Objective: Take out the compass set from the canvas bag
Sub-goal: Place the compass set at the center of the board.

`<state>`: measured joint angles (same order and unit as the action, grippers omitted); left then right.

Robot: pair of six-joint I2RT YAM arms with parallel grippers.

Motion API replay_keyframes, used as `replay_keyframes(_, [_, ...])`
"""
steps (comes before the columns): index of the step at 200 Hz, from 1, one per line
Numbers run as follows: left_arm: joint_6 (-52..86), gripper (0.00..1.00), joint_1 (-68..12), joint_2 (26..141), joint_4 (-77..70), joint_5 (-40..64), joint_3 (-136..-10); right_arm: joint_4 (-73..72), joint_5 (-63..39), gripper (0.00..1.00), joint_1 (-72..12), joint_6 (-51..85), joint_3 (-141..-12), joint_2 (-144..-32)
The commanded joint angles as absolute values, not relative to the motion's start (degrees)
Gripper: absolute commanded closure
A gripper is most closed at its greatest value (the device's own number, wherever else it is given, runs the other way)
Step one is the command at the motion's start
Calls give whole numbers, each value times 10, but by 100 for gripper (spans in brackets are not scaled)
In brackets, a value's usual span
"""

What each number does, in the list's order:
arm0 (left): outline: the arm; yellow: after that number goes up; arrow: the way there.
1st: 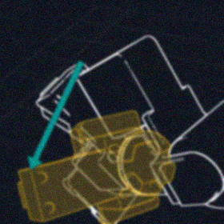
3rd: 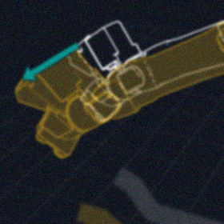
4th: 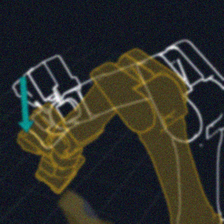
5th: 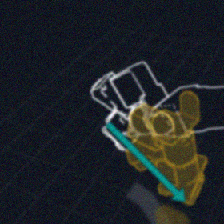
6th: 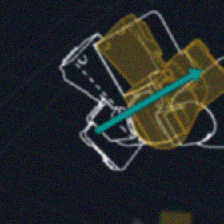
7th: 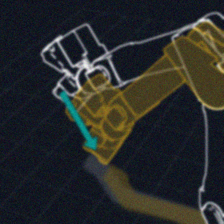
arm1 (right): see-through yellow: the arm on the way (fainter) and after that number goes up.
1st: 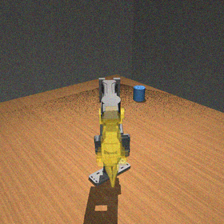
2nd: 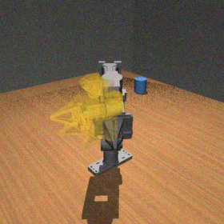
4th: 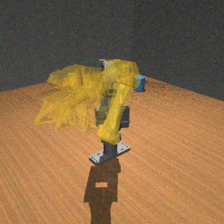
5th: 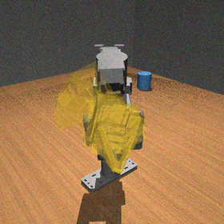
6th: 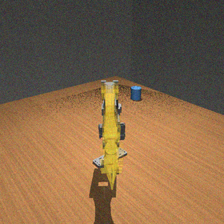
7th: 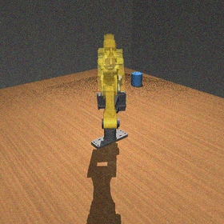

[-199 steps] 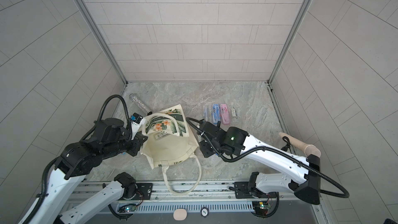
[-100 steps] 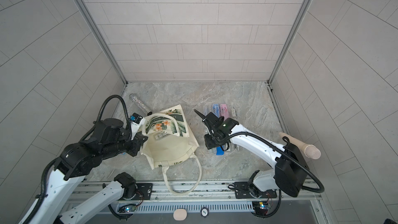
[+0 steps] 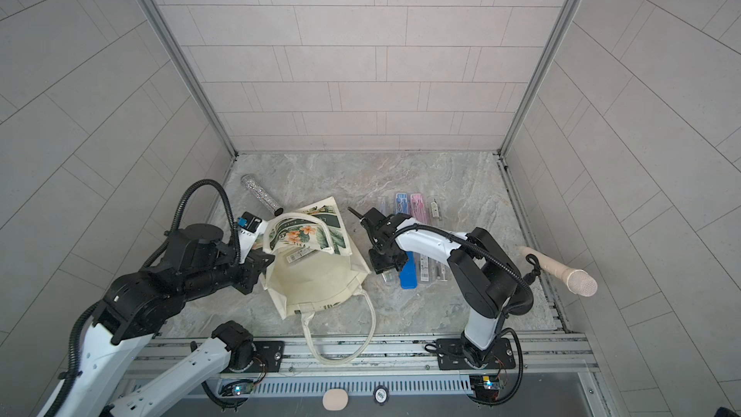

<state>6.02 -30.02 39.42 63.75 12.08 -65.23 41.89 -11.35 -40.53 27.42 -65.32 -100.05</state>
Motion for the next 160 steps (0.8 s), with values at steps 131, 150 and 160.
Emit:
replay_keyframes(131, [61, 100, -301, 373, 601, 132, -650, 442, -112, 37, -376, 278, -657, -996])
replay_keyframes(150, [62, 100, -301, 371, 601, 128, -650, 459, -104, 38, -377, 277, -663, -962])
replay_keyframes(160, [63, 100, -301, 373, 601, 127, -650, 471, -98, 38, -378, 275, -670, -943])
